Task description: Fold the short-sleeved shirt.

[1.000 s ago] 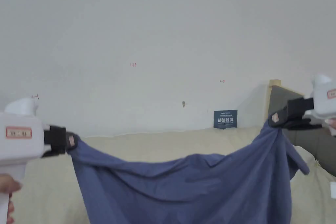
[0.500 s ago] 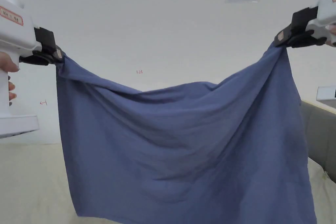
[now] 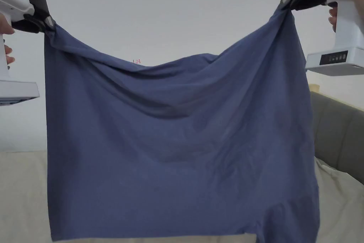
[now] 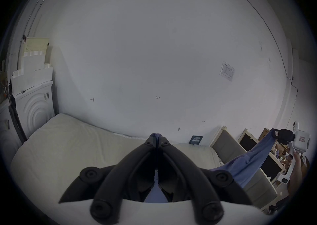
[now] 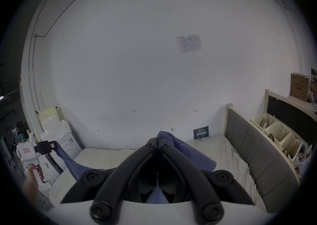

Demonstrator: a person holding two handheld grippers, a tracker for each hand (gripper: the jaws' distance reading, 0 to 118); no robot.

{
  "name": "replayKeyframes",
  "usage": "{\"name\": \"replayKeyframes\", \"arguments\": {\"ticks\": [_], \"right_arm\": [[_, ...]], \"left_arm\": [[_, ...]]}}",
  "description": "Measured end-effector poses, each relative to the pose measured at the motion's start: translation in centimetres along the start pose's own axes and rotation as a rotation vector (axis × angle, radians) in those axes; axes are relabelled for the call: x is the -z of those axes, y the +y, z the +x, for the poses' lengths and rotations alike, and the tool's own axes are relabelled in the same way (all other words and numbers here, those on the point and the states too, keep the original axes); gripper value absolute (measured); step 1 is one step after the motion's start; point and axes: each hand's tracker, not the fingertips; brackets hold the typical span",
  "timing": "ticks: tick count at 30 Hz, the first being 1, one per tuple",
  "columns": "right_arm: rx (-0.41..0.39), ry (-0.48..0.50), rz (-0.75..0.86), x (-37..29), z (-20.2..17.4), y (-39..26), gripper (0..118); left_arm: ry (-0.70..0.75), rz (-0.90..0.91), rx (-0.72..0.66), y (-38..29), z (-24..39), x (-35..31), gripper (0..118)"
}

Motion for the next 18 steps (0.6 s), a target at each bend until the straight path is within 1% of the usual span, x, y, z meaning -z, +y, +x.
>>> {"name": "replayKeyframes", "arguments": {"ticks": [2, 4, 7, 9, 11, 12, 15, 17, 18], "right_arm": [[-0.004, -0.015, 0.028, 1.3, 0.0, 0.0, 0], [0.011, -0.021, 0.057, 2.2, 0.3, -0.6, 0], [0.033, -0.007, 0.074, 2.7, 1.0, -2.4, 0], [0.034, 0.002, 0.06, 3.0, 1.9, -4.4, 0], [0.048, 0.006, 0.0, 3.4, 3.0, -7.1, 0], [0.051, -0.011, -0.038, 3.6, 3.4, -8.5, 0], [0.127, 0.009, -0.153, 2.9, 4.8, -15.3, 0], [0.16, -0.004, -0.265, 2.4, 5.7, -20.8, 0], [0.166, -0.032, -0.325, 2.1, 6.3, -23.7, 0]], "left_arm": [[0.0, 0.035, 0.027, 0.0, -0.2, 1.6, 1], [0.005, 0.069, 0.03, -0.7, -0.4, 2.4, 1], [0.015, 0.052, 0.01, -2.2, -1.5, 3.6, 1], [0.008, -0.001, -0.013, -4.0, -2.6, 4.3, 1], [0.016, -0.078, -0.014, -6.2, -3.5, 4.8, 1], [0.012, -0.115, -0.018, -7.4, -3.9, 5.0, 1], [0.017, -0.208, -0.064, -12.9, -5.1, 4.7, 1], [-0.007, -0.261, -0.119, -17.5, -6.4, 4.2, 1], [0.0, -0.312, -0.147, -19.9, -6.9, 3.6, 1]]}}
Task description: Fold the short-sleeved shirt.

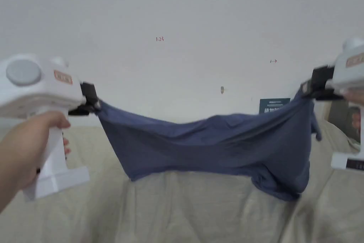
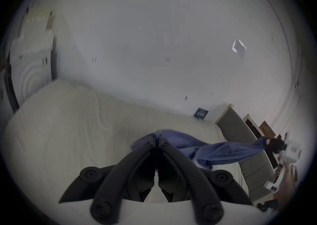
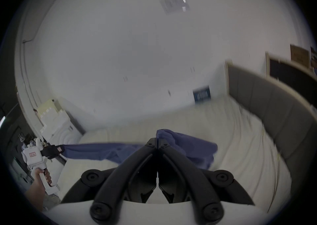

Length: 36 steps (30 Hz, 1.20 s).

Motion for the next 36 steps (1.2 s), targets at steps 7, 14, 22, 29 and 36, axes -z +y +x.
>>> {"name": "replayKeyframes", "arguments": {"ticks": [7, 14, 22, 29, 36], "right_arm": [[0.098, -0.058, -0.221, 0.0, 5.9, -16.1, 0], [0.1, -0.06, -0.286, -4.7, 8.8, -23.5, 0], [0.029, -0.016, -0.29, -11.7, 9.6, -25.7, 0], [-0.032, -0.018, -0.384, -15.5, 10.4, -29.9, 0], [-0.025, -0.094, -0.492, -15.4, 13.1, -33.1, 0]], "left_arm": [[0.058, -0.187, -0.094, -14.6, -6.4, -0.7, 1], [0.096, -0.279, -0.065, -23.9, -10.5, -6.1, 1], [0.054, -0.276, 0.018, -28.7, -11.1, -13.7, 1], [0.047, -0.34, 0.009, -32.4, -11.1, -16.4, 1], [0.09, -0.435, 0.013, -34.7, -11.9, -15.6, 1]]}}
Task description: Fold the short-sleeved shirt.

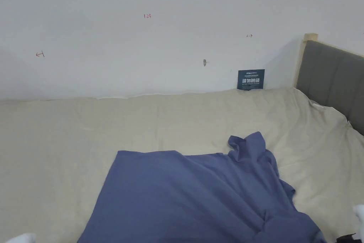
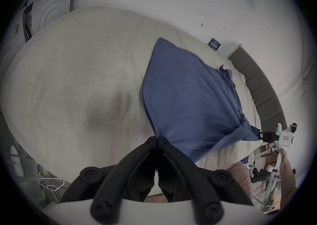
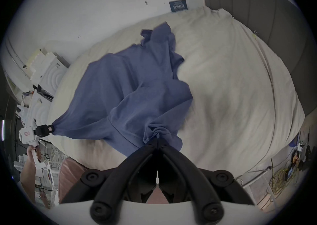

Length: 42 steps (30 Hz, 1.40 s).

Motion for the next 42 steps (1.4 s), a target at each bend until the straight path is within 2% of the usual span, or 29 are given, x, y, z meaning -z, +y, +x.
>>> {"name": "replayKeyframes", "arguments": {"ticks": [4, 7, 9, 10, 11, 12, 13, 14, 15, 16, 19, 22, 24, 27, 30, 32, 33, 34, 35, 36, 37, 38, 40, 42], "right_arm": [[0.028, -0.055, -0.048, 2.7, 1.4, -0.3, 0], [0.098, -0.079, -0.135, 3.8, 1.5, -0.4, 0], [0.085, -0.082, -0.121, 4.0, 1.2, -0.3, 1], [0.055, -0.103, -0.121, 4.2, 1.0, -0.3, 3], [0.028, -0.118, -0.118, 4.3, 0.8, -0.3, 9], [0.008, -0.133, -0.122, 4.4, 0.8, -0.3, 33], [0.009, -0.129, -0.13, 4.5, 1.0, -0.4, 62], [0.011, -0.129, -0.131, 4.5, 1.3, -0.6, 94], [0.016, -0.135, -0.129, 4.2, 1.3, -1.0, 117], [0.037, -0.133, -0.111, 3.7, 1.6, -1.2, 118], [0.093, -0.097, -0.005, 1.1, 1.8, -1.2, 111], [0.079, -0.064, 0.097, -2.5, 0.7, -1.5, 111], [0.049, 0.022, 0.232, -5.6, -1.6, -2.2, 111], [-0.038, 0.13, 0.49, -9.7, -5.4, -4.3, 110], [-0.142, 0.099, 0.699, -11.2, -8.8, -6.7, 110], [-0.206, 0.094, 0.797, -11.2, -10.8, -8.1, 106], [-0.226, 0.088, 0.842, -11.2, -11.4, -9.0, 93], [-0.231, 0.074, 0.886, -11.2, -11.9, -9.7, 72], [-0.248, 0.046, 0.911, -10.9, -12.4, -10.1, 47], [-0.262, 0.015, 0.933, -10.7, -12.8, -10.5, 13], [-0.25, -0.028, 0.966, -10.5, -13.0, -11.0, 5], [-0.224, -0.016, 0.996, -10.4, -13.0, -11.5, 5], [-0.149, 0.074, 1.024, -10.7, -12.5, -11.9, 0], [-0.1, 0.024, 1.053, -10.7, -12.5, -12.3, 0]], "left_arm": [[0.049, -0.084, 0.019, -0.3, -0.3, 2.2, 1], [0.098, -0.148, -0.016, -0.1, -0.6, 3.2, 1], [0.094, -0.197, -0.036, -0.1, -0.8, 3.6, 5], [0.094, -0.206, -0.033, 0.0, -0.9, 3.8, 15], [0.113, -0.214, -0.018, 0.0, -0.9, 4.0, 39], [0.15, -0.221, 0.003, -0.3, -1.0, 4.1, 75], [0.175, -0.228, 0.018, -0.5, -1.0, 4.1, 88], [0.197, -0.238, 0.031, -0.5, -1.1, 4.1, 90], [0.203, -0.233, 0.029, -0.5, -1.1, 4.0, 90], [0.212, -0.236, 0.029, -0.8, -0.9, 3.5, 90], [0.177, -0.13, 0.007, -0.6, -0.6, 1.0, 90], [0.128, 0.151, 0.065, -0.3, 1.5, -4.1, 90], [0.086, 0.378, 0.128, -0.8, 3.2, -8.0, 90], [0.047, 0.684, 0.144, -2.7, 5.7, -12.7, 89], [-0.037, 0.826, 0.137, -4.2, 7.6, -14.5, 89], [-0.007, 0.861, 0.151, -4.8, 8.8, -14.4, 84], [0.01, 0.872, 0.167, -5.3, 9.3, -14.3, 69], [0.003, 0.889, 0.192, -5.9, 9.5, -14.1, 45], [0.017, 0.902, 0.214, -6.4, 9.7, -13.8, 18], [0.069, 0.914, 0.227, -6.8, 10.0, -13.3, 11], [0.084, 0.911, 0.232, -7.2, 9.9, -13.0, 11], [0.053, 0.908, 0.23, -7.7, 9.7, -12.8, 10], [0.046, 0.942, 0.216, -8.7, 9.4, -12.7, 2], [0.089, 0.995, 0.203, -9.8, 9.1, -12.8, 0]]}}
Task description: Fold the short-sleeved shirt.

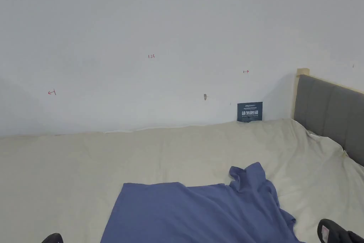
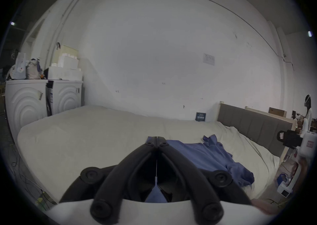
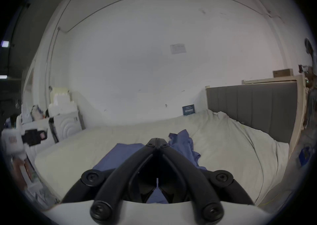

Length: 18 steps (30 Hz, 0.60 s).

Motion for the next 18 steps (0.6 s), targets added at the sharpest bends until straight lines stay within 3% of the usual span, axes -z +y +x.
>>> {"name": "replayKeyframes", "arguments": {"ticks": [10, 14, 18], "right_arm": [[-0.005, 0.011, -0.031, 0.3, 0.2, 0.4, 0], [-0.044, 0.062, -0.076, 0.8, -0.6, 0.8, 0], [-0.042, 0.119, -0.112, 1.2, -1.1, 0.4, 0]], "left_arm": [[-0.009, -0.047, -0.024, 1.8, -1.4, 0.7, 0], [-0.102, -0.495, 0.024, 4.0, -3.1, 6.3, 0], [-0.141, -0.895, -0.144, -0.9, -6.4, 11.3, 0]]}}
